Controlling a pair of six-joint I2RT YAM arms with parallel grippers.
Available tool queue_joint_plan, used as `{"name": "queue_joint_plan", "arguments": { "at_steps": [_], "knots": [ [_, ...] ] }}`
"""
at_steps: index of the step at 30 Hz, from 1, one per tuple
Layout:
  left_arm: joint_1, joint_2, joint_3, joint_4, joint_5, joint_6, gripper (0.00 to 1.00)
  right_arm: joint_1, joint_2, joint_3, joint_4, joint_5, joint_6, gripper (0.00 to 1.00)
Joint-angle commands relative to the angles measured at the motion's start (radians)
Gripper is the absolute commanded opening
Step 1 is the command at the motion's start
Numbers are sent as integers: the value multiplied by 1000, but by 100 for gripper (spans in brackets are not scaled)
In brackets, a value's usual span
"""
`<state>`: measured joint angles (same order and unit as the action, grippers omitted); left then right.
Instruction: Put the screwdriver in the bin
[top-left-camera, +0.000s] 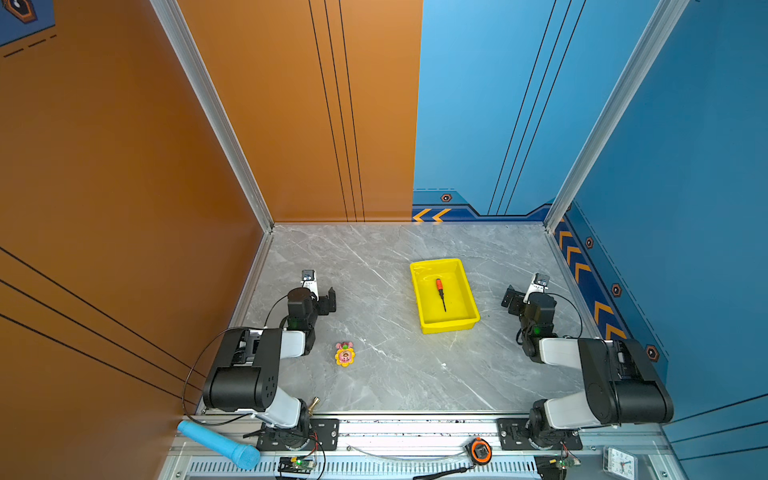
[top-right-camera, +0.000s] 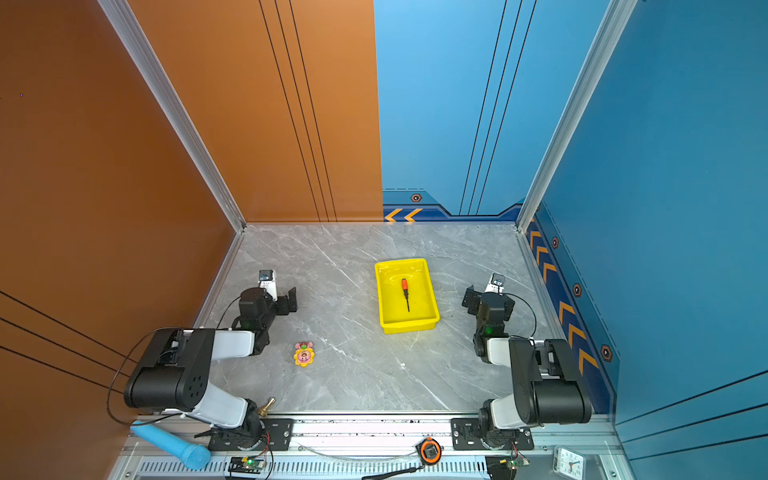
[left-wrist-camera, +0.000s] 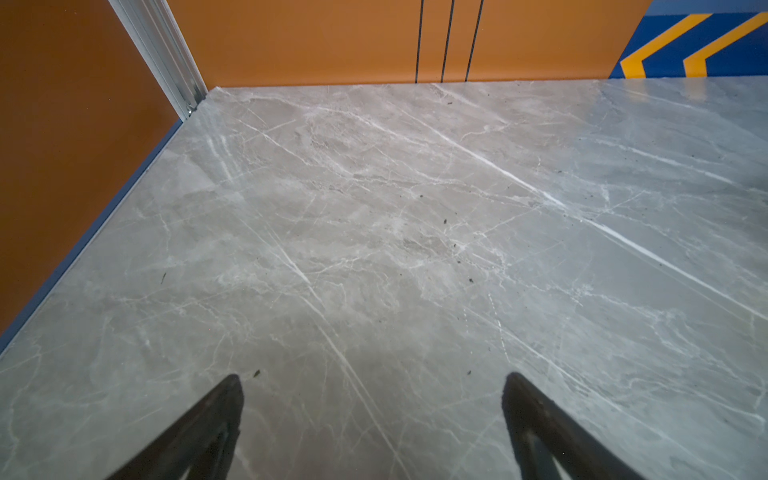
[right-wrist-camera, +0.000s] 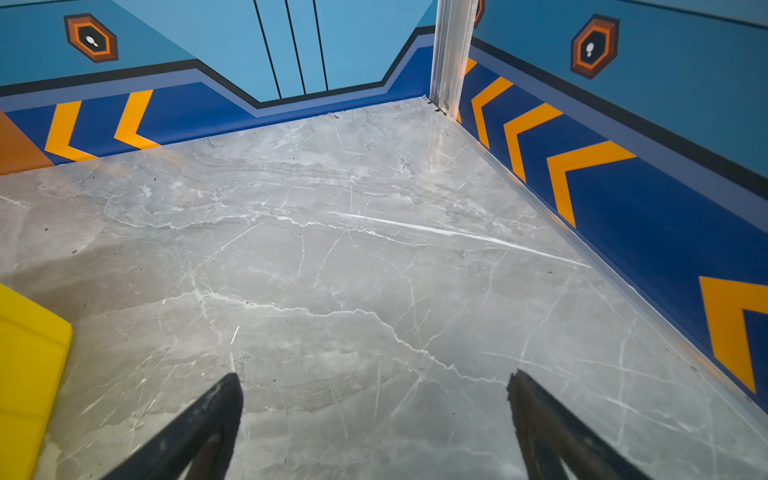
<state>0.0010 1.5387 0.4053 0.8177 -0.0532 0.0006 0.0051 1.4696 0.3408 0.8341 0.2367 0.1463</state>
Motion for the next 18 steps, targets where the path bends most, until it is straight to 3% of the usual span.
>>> {"name": "queue_joint_plan", "arguments": {
  "at_steps": [1,18],
  "knots": [
    [-18,21,-19,87,-43,7,98,30,67,14,104,33,-40,100],
    [-22,20,-24,97,-51,11,98,58,74,23,91,58,-67,100]
  ]
}}
